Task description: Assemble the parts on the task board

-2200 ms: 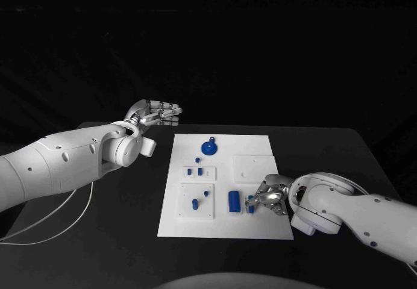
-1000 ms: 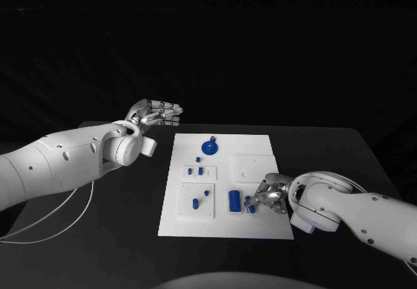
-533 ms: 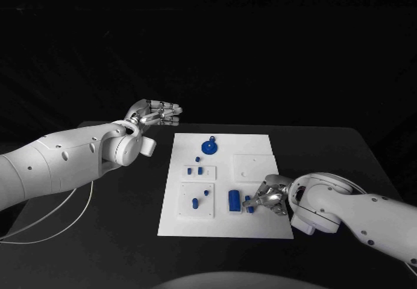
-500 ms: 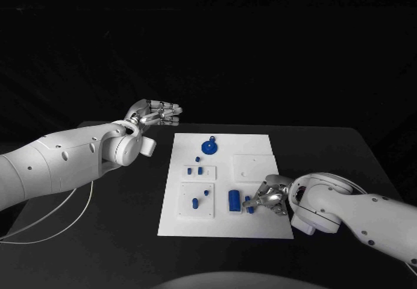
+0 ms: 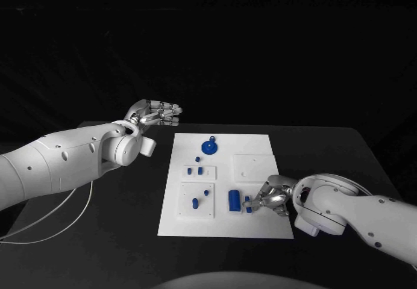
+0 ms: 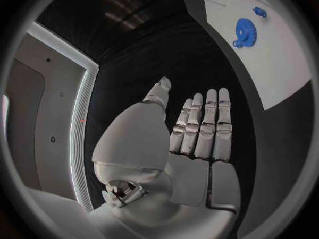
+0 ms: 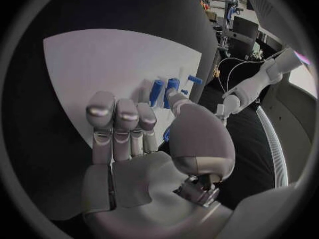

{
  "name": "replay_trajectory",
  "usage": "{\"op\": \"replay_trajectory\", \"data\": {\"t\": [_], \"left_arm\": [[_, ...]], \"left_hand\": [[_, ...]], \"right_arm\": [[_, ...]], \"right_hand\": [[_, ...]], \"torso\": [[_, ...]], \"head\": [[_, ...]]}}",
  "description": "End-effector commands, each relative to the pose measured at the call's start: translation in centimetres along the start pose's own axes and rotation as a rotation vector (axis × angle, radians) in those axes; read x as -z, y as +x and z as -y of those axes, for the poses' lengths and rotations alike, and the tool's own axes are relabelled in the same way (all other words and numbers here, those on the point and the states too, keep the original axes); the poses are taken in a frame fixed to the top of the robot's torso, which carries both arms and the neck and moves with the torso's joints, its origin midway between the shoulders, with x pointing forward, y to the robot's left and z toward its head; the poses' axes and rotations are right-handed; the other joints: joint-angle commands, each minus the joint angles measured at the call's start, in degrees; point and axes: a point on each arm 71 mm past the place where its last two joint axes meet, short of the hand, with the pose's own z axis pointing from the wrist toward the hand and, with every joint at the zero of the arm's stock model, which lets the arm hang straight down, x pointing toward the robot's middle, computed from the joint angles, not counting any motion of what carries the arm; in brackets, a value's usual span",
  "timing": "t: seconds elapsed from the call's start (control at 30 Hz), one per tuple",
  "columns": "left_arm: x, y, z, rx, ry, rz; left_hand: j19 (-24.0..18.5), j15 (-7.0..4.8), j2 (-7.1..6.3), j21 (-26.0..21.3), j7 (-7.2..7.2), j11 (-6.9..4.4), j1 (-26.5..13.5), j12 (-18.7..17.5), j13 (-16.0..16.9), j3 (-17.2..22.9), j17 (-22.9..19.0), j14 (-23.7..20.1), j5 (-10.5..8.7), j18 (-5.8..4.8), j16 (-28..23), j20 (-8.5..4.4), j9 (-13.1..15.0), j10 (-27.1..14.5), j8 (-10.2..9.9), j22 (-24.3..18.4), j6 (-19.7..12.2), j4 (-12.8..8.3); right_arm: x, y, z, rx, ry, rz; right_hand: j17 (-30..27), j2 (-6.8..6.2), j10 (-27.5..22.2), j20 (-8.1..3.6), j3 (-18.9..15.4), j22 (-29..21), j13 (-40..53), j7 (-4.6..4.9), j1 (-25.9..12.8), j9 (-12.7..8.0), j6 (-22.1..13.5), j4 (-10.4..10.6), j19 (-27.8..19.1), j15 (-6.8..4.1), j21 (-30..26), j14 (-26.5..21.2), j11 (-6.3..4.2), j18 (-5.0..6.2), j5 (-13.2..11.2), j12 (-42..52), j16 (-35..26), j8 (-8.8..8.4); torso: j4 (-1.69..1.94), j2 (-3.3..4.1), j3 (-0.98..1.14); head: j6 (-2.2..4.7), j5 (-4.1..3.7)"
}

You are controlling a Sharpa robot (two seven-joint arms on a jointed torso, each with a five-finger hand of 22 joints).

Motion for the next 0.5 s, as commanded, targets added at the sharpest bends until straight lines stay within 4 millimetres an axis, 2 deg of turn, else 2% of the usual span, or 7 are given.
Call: {"op": "replay_trajectory", "data": {"t": [0.03,0.13,0.3,0.5], "left_arm": [[-0.01,0.22,0.06,0.010,0.004,-0.015],[-0.03,0.27,0.06,0.010,0.005,-0.016],[-0.01,0.25,0.05,0.010,0.004,-0.015],[0.00,0.23,0.04,0.009,0.003,-0.015]], "left_hand": [[0.41,-0.03,0.46,0.23,-0.03,0.22,0.03,0.00,-0.04,0.01,0.02,0.38,0.19,-0.42,-0.05,0.00,0.02,-0.22,-0.09,0.02,-0.29,0.10],[0.38,-0.03,0.44,0.24,-0.03,0.23,0.07,0.00,-0.04,0.01,0.02,0.37,0.17,-0.45,-0.04,-0.02,0.03,-0.21,-0.07,0.00,-0.21,0.11],[0.38,-0.03,0.44,0.24,-0.03,0.23,0.07,0.00,-0.04,0.01,0.02,0.37,0.17,-0.45,-0.04,-0.02,0.03,-0.21,-0.07,0.00,-0.21,0.11],[0.38,-0.03,0.44,0.24,-0.03,0.23,0.07,0.00,-0.04,0.01,0.02,0.37,0.17,-0.45,-0.04,-0.02,0.03,-0.21,-0.07,0.00,-0.21,0.11]], "right_arm": [[0.13,0.21,-0.24,0.001,-0.045,-0.026],[0.29,0.26,-0.14,0.006,-0.057,-0.043],[0.51,0.31,0.13,0.017,-0.064,-0.067],[0.65,0.40,0.44,0.028,-0.063,-0.088]], "right_hand": [[0.03,-0.02,-0.10,0.24,-1.55,5.57,0.07,0.36,0.51,0.02,0.04,0.84,3.40,-0.11,-0.16,0.12,0.34,-0.23,0.38,-0.19,-0.14,0.20],[0.02,0.02,-0.11,0.25,-1.90,5.57,0.04,0.35,0.90,0.02,0.05,0.93,3.41,-0.11,-0.15,0.10,0.38,-0.25,0.61,-0.24,-0.18,0.21],[0.13,0.76,-0.10,0.26,-2.07,5.60,0.18,0.38,2.32,0.03,0.11,-2.23,3.38,-0.11,-0.16,0.11,0.38,-0.28,0.60,-0.07,-0.13,0.19],[0.16,1.24,-0.07,0.20,-1.06,5.65,0.17,0.20,3.02,-0.35,0.23,-5.27,3.39,-0.17,-0.10,0.10,0.28,-0.34,2.33,-0.11,-0.19,0.17]], "torso": [[-0.04,0.01,-0.02],[0.00,0.00,0.02],[0.01,0.01,-0.01],[0.01,-0.01,-0.05]], "head": [[0.06,-0.05],[0.09,-0.13],[0.06,-0.21],[0.10,-0.22]]}}
